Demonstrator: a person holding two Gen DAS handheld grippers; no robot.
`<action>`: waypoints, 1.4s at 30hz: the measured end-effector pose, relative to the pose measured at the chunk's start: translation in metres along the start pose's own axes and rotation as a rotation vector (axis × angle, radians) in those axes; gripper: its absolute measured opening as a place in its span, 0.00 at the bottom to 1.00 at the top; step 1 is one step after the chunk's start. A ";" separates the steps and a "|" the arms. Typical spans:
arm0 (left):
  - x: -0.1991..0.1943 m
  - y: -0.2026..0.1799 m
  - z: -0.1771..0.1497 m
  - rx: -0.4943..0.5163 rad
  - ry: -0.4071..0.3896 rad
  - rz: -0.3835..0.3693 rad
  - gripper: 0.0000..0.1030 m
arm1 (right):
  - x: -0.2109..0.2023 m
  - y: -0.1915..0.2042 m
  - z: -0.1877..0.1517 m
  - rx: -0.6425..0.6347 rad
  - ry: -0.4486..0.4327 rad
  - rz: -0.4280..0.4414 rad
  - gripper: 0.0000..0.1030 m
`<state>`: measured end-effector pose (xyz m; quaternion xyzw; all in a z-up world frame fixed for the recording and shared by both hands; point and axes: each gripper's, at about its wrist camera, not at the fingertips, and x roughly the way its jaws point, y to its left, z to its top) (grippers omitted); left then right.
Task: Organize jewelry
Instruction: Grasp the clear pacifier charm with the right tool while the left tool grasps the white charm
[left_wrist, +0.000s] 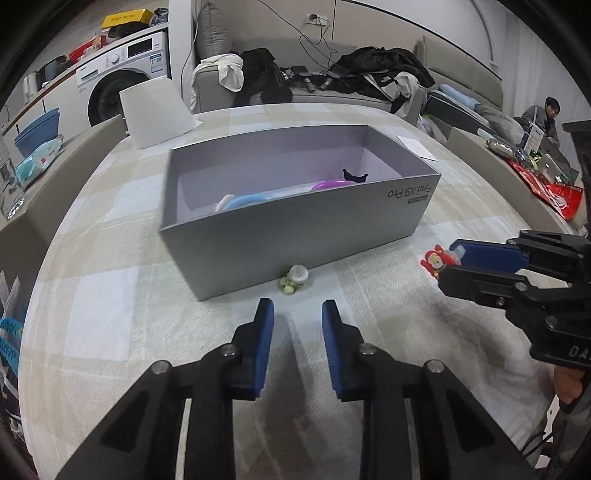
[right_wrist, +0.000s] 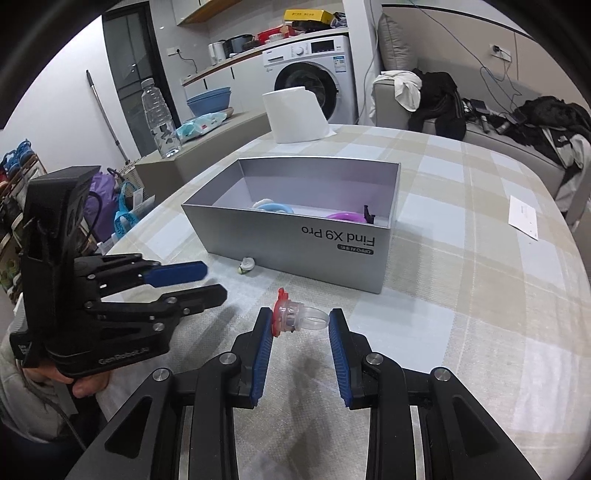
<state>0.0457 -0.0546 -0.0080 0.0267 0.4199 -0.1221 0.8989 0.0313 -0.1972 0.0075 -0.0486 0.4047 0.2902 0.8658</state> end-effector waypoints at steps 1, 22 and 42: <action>0.002 -0.001 0.002 -0.002 0.005 0.007 0.21 | -0.001 -0.002 0.000 0.004 -0.003 0.000 0.28; 0.011 -0.003 0.010 0.005 0.031 0.031 0.09 | -0.009 -0.005 0.000 0.014 -0.012 0.005 0.28; -0.017 -0.001 -0.003 0.004 -0.030 0.002 0.06 | -0.007 -0.003 -0.001 0.010 -0.011 0.008 0.28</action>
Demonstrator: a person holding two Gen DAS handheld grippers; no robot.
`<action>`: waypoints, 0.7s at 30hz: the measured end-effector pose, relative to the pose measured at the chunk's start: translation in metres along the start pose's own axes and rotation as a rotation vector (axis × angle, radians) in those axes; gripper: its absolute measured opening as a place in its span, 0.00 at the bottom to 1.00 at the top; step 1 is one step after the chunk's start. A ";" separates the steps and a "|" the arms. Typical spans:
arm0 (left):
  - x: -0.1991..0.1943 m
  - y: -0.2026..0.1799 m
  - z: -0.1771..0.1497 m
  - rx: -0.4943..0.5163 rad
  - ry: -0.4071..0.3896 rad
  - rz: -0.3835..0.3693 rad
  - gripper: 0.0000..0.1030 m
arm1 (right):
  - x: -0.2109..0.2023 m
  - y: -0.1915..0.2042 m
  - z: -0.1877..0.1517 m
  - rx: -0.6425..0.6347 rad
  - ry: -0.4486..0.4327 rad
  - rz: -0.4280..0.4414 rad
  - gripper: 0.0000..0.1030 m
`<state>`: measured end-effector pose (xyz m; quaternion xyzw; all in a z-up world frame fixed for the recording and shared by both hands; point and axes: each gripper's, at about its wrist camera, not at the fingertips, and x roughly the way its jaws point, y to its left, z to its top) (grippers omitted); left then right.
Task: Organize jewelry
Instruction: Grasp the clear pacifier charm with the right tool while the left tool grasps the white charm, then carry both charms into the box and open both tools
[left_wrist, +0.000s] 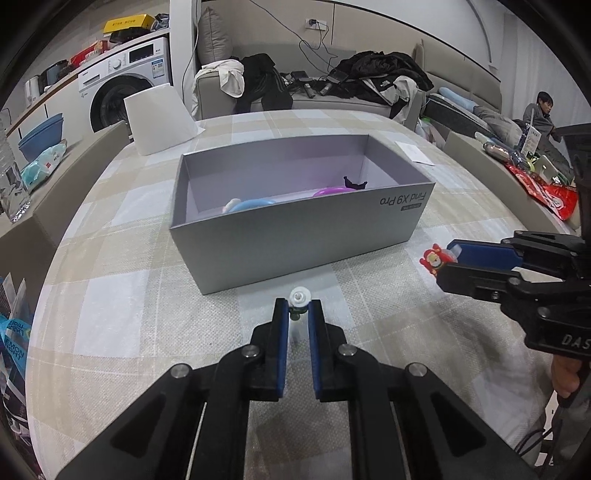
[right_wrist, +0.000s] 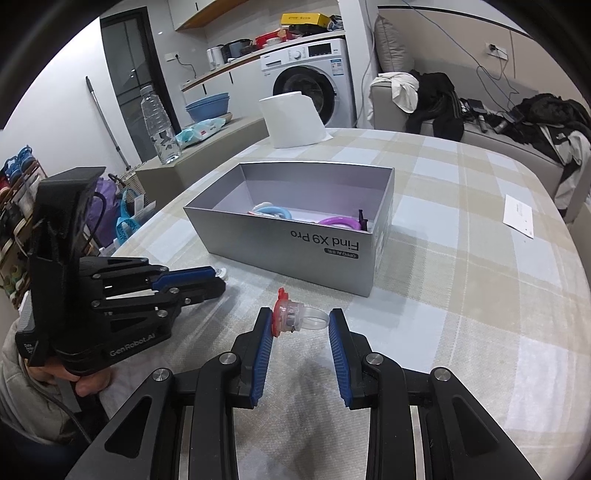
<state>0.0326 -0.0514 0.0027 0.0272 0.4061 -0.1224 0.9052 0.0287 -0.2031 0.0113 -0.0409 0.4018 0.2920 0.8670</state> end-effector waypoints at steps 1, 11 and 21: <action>-0.002 0.000 0.000 0.000 -0.005 0.000 0.06 | 0.000 0.000 0.000 -0.001 0.000 0.000 0.28; -0.013 0.001 0.005 -0.014 -0.058 0.000 0.06 | -0.004 0.001 0.003 0.005 -0.023 0.011 0.28; -0.029 0.005 0.022 -0.036 -0.124 0.012 0.06 | -0.015 0.007 0.029 -0.010 -0.091 0.015 0.28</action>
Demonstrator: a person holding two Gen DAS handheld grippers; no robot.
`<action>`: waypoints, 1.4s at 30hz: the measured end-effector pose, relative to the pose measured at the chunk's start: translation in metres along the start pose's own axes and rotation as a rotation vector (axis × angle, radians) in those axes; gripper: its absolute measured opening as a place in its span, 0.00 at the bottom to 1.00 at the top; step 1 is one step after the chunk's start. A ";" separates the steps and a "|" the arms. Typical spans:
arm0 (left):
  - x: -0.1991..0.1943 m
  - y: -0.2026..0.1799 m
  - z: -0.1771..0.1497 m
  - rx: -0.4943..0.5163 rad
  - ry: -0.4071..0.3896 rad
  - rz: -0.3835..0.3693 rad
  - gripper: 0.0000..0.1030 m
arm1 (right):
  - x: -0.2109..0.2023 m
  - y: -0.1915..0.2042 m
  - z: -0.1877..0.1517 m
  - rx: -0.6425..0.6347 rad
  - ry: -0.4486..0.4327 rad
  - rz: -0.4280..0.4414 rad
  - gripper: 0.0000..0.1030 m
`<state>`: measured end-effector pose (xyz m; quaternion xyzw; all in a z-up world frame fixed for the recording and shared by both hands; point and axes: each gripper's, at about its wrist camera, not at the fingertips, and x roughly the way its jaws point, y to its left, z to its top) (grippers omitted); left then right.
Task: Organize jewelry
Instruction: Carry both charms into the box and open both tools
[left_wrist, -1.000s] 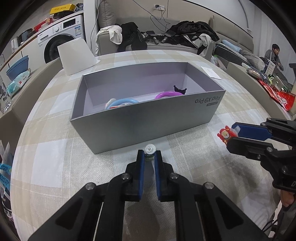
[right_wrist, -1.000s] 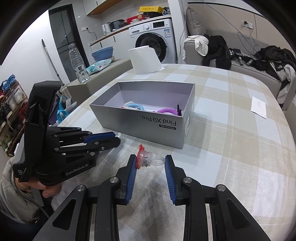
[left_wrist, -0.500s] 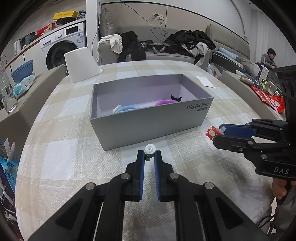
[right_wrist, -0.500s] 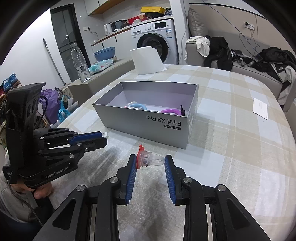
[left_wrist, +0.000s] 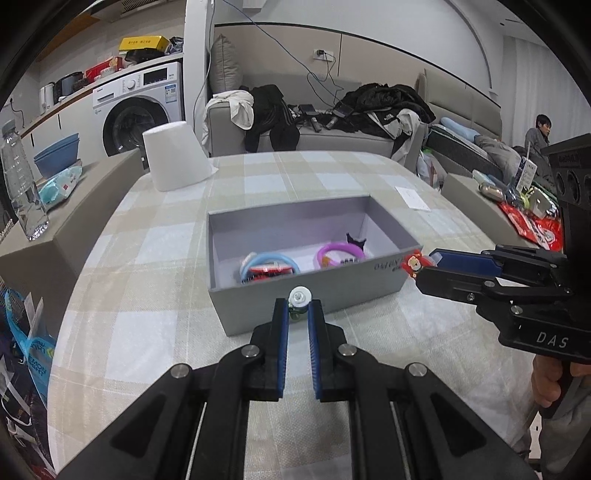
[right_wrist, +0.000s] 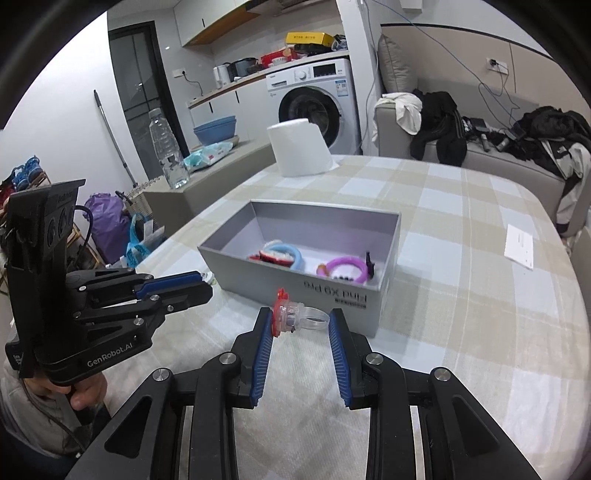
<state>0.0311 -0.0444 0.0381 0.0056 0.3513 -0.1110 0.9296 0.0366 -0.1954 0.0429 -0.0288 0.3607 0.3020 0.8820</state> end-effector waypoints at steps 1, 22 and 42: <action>-0.001 0.000 0.003 -0.001 -0.008 0.001 0.06 | 0.000 0.000 0.004 -0.001 -0.009 -0.002 0.28; 0.025 0.014 0.023 -0.024 -0.040 0.072 0.06 | 0.033 -0.018 0.035 0.066 -0.029 0.011 0.28; 0.039 0.015 0.021 -0.015 -0.022 0.081 0.06 | 0.044 -0.030 0.029 0.103 -0.006 0.000 0.28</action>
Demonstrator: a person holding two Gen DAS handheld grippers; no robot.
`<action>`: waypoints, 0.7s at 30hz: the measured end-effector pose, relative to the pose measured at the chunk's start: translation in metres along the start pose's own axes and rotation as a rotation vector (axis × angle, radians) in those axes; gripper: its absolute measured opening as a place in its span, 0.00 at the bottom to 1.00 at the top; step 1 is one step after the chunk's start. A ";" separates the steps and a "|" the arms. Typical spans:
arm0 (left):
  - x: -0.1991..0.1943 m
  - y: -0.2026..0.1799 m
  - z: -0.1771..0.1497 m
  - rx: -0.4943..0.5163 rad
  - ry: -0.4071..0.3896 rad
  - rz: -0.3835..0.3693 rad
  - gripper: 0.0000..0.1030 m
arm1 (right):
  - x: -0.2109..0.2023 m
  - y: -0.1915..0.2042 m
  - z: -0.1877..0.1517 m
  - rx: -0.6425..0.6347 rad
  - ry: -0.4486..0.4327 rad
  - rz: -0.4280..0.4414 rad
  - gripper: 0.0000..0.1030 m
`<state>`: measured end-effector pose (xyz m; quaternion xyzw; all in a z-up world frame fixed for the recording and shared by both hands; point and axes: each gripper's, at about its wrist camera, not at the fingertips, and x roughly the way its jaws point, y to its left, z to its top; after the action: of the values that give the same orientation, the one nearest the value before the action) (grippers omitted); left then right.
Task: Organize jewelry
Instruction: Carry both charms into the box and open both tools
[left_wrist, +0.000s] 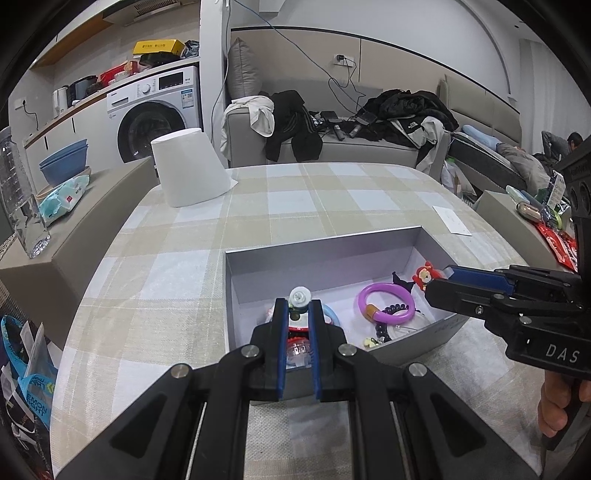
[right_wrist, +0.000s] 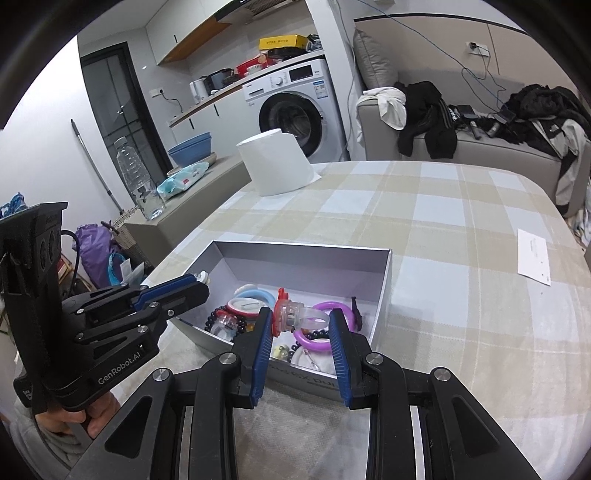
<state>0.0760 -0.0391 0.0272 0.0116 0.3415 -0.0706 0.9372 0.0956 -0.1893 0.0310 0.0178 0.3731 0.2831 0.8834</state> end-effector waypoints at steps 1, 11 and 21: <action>0.001 0.000 0.000 0.001 0.001 0.000 0.06 | 0.000 0.000 0.000 -0.001 0.001 0.000 0.28; 0.002 -0.001 -0.001 0.007 0.007 0.006 0.06 | 0.004 0.000 0.000 -0.003 0.012 -0.002 0.29; 0.002 -0.001 -0.001 0.010 0.009 0.004 0.06 | 0.002 0.002 -0.001 -0.004 -0.002 0.001 0.30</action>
<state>0.0769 -0.0400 0.0249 0.0172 0.3451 -0.0703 0.9358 0.0952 -0.1869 0.0298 0.0163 0.3715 0.2843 0.8837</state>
